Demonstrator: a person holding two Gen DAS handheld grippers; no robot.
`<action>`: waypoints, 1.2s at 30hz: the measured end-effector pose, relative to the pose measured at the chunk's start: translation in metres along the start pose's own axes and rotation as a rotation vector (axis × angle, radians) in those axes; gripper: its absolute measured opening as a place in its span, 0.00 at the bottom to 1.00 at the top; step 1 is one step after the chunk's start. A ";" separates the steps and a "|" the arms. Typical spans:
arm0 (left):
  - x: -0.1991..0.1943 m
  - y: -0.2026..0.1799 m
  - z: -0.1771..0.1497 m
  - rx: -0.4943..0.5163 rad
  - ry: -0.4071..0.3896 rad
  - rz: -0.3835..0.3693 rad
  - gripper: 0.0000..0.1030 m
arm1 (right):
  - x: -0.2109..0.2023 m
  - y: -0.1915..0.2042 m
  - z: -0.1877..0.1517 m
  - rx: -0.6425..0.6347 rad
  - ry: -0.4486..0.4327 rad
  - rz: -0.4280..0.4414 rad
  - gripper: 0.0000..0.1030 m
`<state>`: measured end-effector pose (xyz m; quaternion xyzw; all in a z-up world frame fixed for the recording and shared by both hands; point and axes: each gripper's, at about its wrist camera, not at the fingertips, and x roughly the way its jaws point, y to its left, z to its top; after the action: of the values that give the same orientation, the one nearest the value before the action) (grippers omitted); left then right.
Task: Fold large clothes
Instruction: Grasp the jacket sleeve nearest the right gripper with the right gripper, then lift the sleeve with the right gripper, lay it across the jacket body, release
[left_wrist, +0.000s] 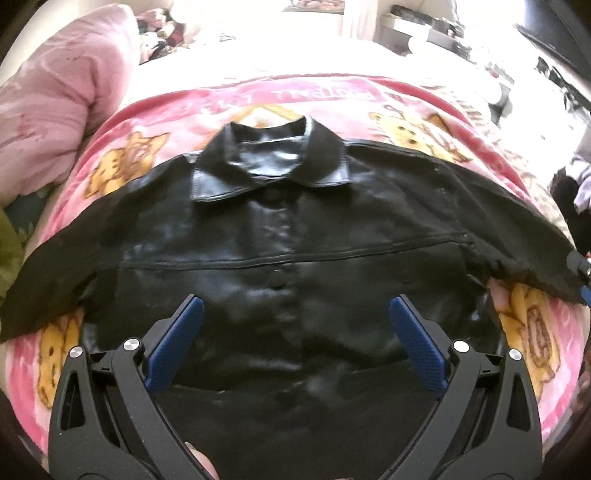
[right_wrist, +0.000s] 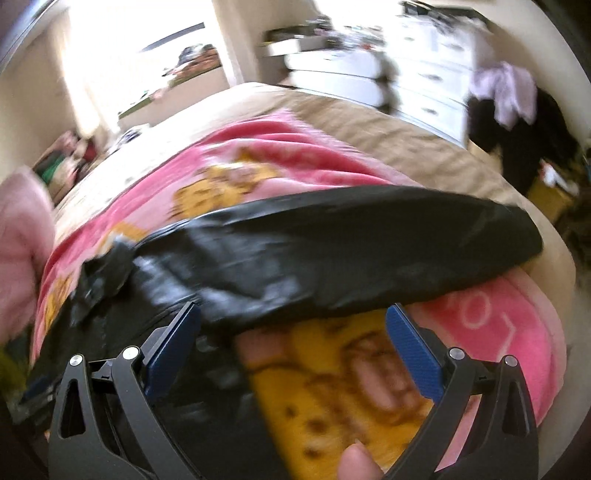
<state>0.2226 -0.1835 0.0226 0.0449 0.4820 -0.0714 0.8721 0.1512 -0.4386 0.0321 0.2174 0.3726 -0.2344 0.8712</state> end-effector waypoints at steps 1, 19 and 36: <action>0.004 -0.006 0.001 0.010 0.006 0.001 0.92 | 0.004 -0.013 0.003 0.032 0.003 -0.014 0.96; 0.067 -0.047 0.010 0.002 0.119 -0.119 0.92 | 0.046 -0.161 0.021 0.478 -0.032 -0.252 0.96; 0.079 -0.034 0.020 -0.033 0.082 -0.164 0.92 | 0.077 -0.205 0.039 0.670 -0.119 0.033 0.21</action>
<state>0.2750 -0.2268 -0.0335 -0.0062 0.5205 -0.1330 0.8434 0.1028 -0.6424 -0.0428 0.4837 0.2200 -0.3419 0.7751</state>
